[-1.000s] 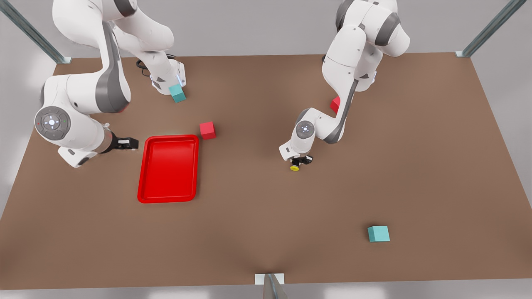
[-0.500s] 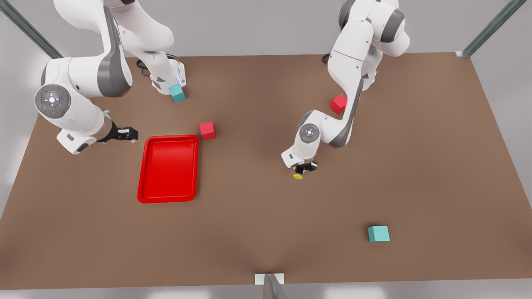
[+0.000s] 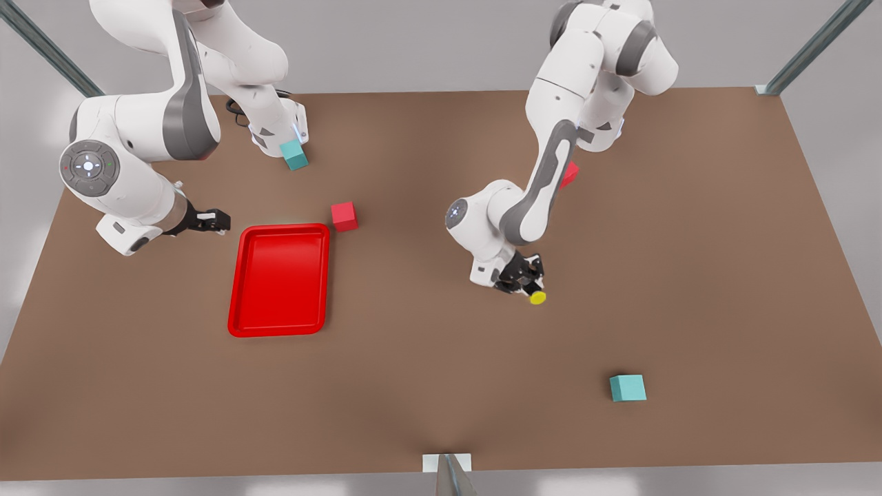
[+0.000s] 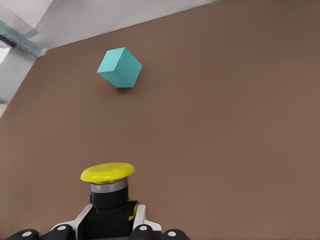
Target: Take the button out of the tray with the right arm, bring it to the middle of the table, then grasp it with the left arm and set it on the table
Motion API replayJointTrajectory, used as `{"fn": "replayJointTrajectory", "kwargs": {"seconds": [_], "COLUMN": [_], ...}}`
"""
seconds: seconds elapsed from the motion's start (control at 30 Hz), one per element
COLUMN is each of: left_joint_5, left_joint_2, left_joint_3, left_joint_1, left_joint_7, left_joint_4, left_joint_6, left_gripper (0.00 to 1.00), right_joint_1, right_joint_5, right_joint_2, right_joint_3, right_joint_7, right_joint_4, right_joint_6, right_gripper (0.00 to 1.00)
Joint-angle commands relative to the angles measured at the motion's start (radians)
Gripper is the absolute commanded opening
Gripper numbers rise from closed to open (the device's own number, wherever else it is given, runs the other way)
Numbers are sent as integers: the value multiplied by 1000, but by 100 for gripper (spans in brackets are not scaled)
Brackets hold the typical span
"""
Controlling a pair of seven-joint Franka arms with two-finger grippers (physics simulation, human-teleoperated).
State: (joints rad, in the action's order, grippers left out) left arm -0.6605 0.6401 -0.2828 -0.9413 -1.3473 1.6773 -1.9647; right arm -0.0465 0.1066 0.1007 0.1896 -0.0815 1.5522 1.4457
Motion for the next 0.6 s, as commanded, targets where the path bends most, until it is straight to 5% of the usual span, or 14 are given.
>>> {"fn": "replayJointTrajectory", "kwargs": {"seconds": [0.0,0.2,0.57], "left_joint_5": [-195,-366,-458], "left_joint_2": [27,197,331], "left_joint_3": [1,7,7], "left_joint_1": [-24,-89,-74], "left_joint_7": [-1662,-1868,-1949], "left_joint_4": [-1,5,5], "left_joint_6": [182,359,190], "left_gripper": [46,46,46], "right_joint_1": [-4,-10,-12], "right_joint_5": [1,2,5], "right_joint_2": [-1,-1,1], "right_joint_3": [1,1,-2], "right_joint_7": [8,6,16], "right_joint_4": [-1,-1,-6], "right_joint_6": [-2,-4,-5], "right_gripper": [100,100,100]}}
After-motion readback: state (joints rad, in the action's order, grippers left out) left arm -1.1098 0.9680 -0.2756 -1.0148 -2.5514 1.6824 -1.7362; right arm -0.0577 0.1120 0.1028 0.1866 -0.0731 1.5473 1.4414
